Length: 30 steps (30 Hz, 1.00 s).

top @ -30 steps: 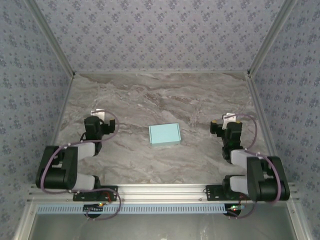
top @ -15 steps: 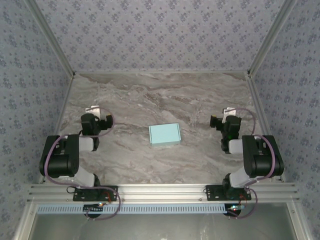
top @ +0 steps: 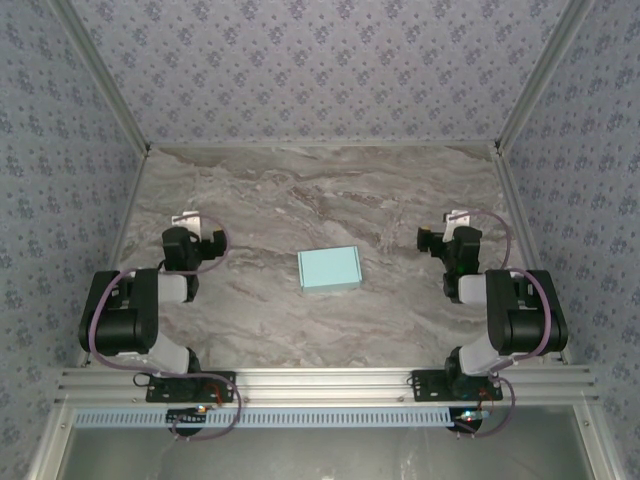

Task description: Fold the paper box

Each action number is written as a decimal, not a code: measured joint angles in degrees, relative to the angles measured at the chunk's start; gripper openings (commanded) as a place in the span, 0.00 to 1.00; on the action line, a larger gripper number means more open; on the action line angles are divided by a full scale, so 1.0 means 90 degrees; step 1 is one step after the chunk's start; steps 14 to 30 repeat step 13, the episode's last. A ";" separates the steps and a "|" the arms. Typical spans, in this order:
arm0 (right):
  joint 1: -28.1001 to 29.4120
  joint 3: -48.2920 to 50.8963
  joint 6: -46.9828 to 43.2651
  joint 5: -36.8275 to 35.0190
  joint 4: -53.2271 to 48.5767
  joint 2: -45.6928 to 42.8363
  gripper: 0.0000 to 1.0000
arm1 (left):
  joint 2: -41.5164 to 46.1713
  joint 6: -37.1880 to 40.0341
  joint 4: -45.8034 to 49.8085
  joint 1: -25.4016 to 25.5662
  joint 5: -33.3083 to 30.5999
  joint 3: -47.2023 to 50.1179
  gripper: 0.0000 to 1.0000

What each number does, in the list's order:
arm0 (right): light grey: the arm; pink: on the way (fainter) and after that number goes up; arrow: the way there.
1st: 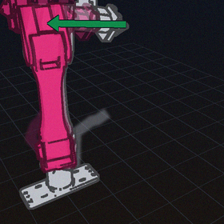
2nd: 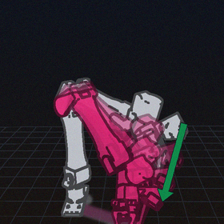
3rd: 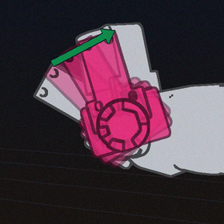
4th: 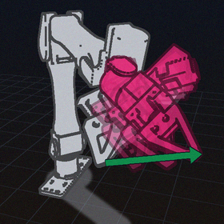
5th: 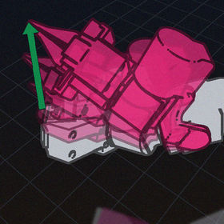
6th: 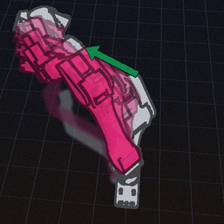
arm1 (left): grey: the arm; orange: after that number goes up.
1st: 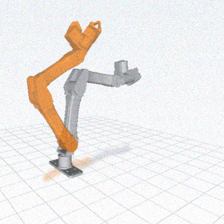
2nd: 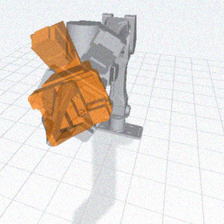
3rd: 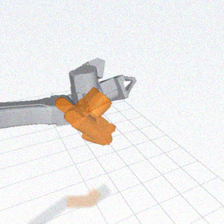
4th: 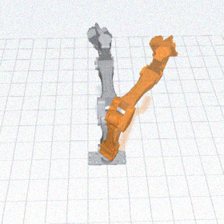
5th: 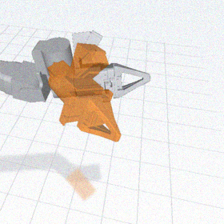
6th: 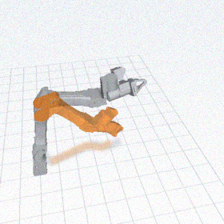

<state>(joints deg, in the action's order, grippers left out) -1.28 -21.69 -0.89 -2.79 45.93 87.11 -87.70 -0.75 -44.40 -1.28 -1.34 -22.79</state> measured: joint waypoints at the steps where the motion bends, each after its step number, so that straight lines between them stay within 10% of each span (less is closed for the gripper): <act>1: 0.0000 0.0000 0.0000 0.0024 -0.0017 0.0000 1.00 | 0.0000 0.0000 0.0000 0.0017 0.0000 0.0000 0.99; 30: -0.0039 0.0000 0.0002 0.0124 -0.0080 0.0000 1.00 | 0.0000 0.0000 0.0000 0.0017 0.0000 0.0000 0.99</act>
